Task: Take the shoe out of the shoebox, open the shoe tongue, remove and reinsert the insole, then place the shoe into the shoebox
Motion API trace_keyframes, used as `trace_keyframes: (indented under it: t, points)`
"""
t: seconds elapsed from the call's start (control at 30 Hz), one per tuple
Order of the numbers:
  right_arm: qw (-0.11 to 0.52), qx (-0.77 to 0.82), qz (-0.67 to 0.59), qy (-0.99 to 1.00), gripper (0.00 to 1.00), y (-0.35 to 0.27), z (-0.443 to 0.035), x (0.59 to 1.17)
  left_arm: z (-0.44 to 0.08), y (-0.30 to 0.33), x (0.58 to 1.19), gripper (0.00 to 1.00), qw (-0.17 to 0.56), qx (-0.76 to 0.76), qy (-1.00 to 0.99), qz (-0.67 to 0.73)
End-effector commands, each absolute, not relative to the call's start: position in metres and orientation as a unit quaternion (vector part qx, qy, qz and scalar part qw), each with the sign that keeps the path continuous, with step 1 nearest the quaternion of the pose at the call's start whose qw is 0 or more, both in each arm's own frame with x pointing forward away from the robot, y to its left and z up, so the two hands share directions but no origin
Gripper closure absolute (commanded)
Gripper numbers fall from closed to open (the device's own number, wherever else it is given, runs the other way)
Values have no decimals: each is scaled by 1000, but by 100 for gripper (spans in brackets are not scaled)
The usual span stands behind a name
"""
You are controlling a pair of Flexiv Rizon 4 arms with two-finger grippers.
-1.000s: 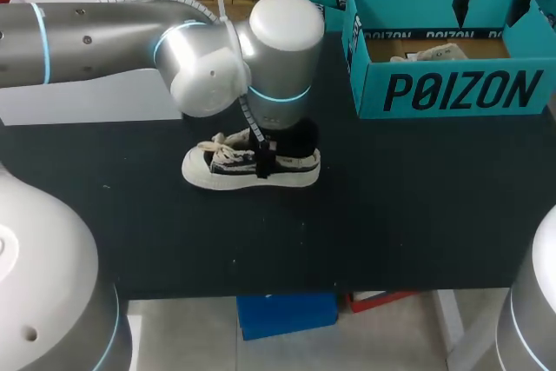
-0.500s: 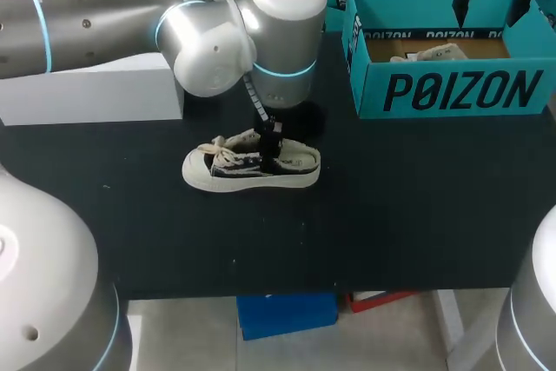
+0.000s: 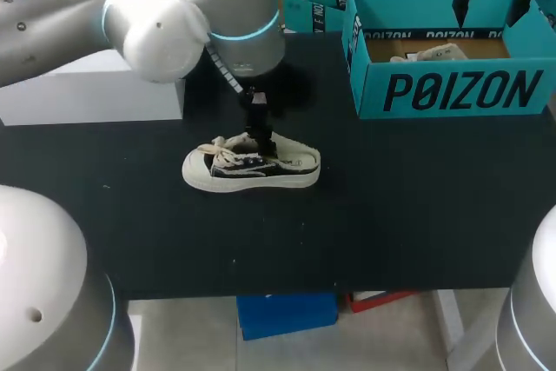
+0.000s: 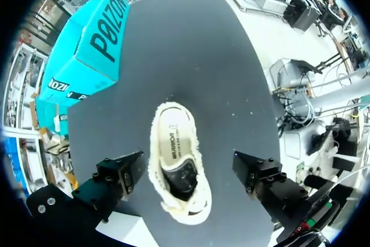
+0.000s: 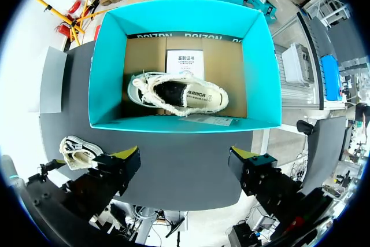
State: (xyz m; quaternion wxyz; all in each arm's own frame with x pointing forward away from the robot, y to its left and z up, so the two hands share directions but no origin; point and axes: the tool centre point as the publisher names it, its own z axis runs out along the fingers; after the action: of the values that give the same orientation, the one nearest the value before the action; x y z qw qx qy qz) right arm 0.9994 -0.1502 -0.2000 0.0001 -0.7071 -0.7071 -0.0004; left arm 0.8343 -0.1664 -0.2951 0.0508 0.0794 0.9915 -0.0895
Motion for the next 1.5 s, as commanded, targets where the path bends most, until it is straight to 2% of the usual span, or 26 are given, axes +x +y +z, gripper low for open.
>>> trace_keyframes:
  t: [0.03,0.67,1.5]
  points:
    - [0,-707,0,-707,0,-150,-200,1000,-293,-124,829,0,66,69,976,-198]
    - [0,-707,0,-707,0,-150,-200,1000,-263,-65,833,0,83,44,940,-328]
    - [0,-707,0,-707,0,-150,-200,1000,-242,-11,819,0,97,11,949,-299]
